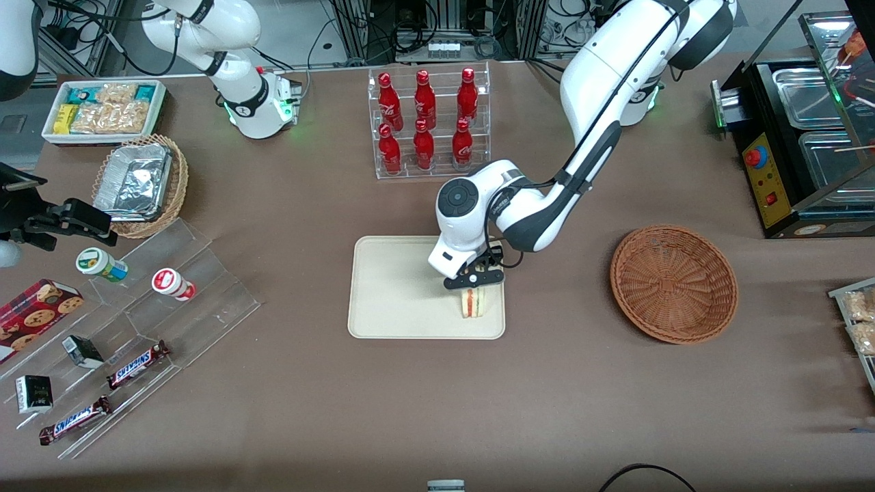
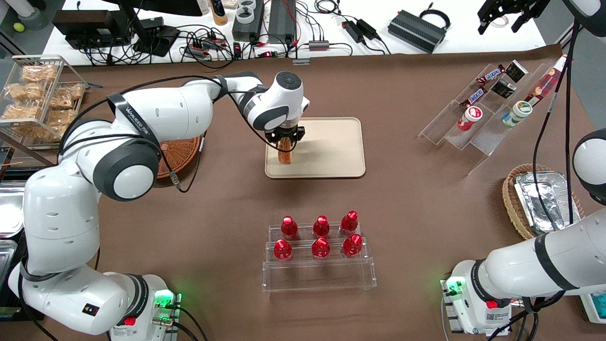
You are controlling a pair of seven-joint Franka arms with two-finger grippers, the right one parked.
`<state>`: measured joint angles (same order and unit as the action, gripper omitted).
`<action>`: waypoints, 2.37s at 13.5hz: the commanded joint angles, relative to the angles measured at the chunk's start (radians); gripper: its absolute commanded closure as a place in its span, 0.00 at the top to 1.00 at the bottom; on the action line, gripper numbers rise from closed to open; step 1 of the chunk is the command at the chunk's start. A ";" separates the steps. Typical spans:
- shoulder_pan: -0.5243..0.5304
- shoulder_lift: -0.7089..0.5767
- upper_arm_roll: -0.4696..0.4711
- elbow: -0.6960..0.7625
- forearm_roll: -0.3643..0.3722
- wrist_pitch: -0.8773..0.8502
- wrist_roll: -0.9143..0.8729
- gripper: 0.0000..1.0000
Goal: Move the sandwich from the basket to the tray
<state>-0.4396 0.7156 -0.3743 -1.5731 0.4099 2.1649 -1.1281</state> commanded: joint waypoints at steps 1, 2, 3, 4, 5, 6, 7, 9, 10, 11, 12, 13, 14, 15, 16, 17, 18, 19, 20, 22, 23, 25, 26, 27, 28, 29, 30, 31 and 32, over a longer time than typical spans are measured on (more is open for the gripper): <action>-0.010 -0.056 0.012 0.018 0.013 -0.077 -0.062 1.00; -0.004 -0.086 0.011 0.019 0.001 -0.120 -0.065 1.00; -0.002 -0.126 0.011 0.019 -0.038 -0.149 -0.062 1.00; -0.001 -0.162 0.011 0.019 -0.072 -0.172 -0.061 1.00; 0.001 -0.192 0.012 0.019 -0.082 -0.194 -0.062 1.00; 0.002 -0.218 0.014 0.021 -0.089 -0.212 -0.062 1.00; 0.005 -0.244 0.012 0.019 -0.097 -0.236 -0.062 1.00; 0.024 -0.294 0.014 0.019 -0.123 -0.293 -0.061 1.00; 0.042 -0.321 0.012 0.016 -0.140 -0.313 -0.059 1.00; 0.056 -0.353 0.012 0.012 -0.158 -0.338 -0.050 1.00; 0.074 -0.382 0.012 0.010 -0.177 -0.373 -0.045 1.00; 0.096 -0.410 0.012 0.011 -0.186 -0.402 -0.042 1.00; 0.123 -0.441 0.012 0.008 -0.194 -0.422 -0.041 1.00; 0.145 -0.470 0.012 0.007 -0.213 -0.444 -0.039 1.00; 0.166 -0.494 0.012 0.007 -0.220 -0.468 -0.018 1.00; 0.194 -0.525 0.012 0.005 -0.233 -0.506 0.026 1.00; 0.222 -0.551 0.012 0.005 -0.262 -0.549 0.078 1.00; 0.255 -0.577 0.012 0.002 -0.281 -0.577 0.133 1.00; 0.292 -0.608 0.012 -0.010 -0.301 -0.595 0.187 1.00; 0.353 -0.675 0.014 -0.045 -0.338 -0.613 0.264 1.00; 0.381 -0.706 0.014 -0.060 -0.348 -0.616 0.310 1.00; 0.461 -0.746 0.014 -0.065 -0.382 -0.669 0.425 1.00; 0.487 -0.766 0.014 -0.068 -0.388 -0.686 0.471 1.00; 0.504 -0.789 0.020 -0.079 -0.398 -0.704 0.516 1.00; 0.492 -0.817 0.082 -0.088 -0.419 -0.708 0.552 1.00; 0.471 -0.849 0.160 -0.094 -0.450 -0.712 0.603 1.00; 0.449 -0.873 0.220 -0.103 -0.462 -0.729 0.666 1.00; 0.438 -0.895 0.268 -0.110 -0.464 -0.746 0.715 1.00; 0.430 -0.916 0.306 -0.123 -0.464 -0.751 0.756 1.00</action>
<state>0.0250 -0.1281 -0.1450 -1.6396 -0.0331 1.4240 -0.4456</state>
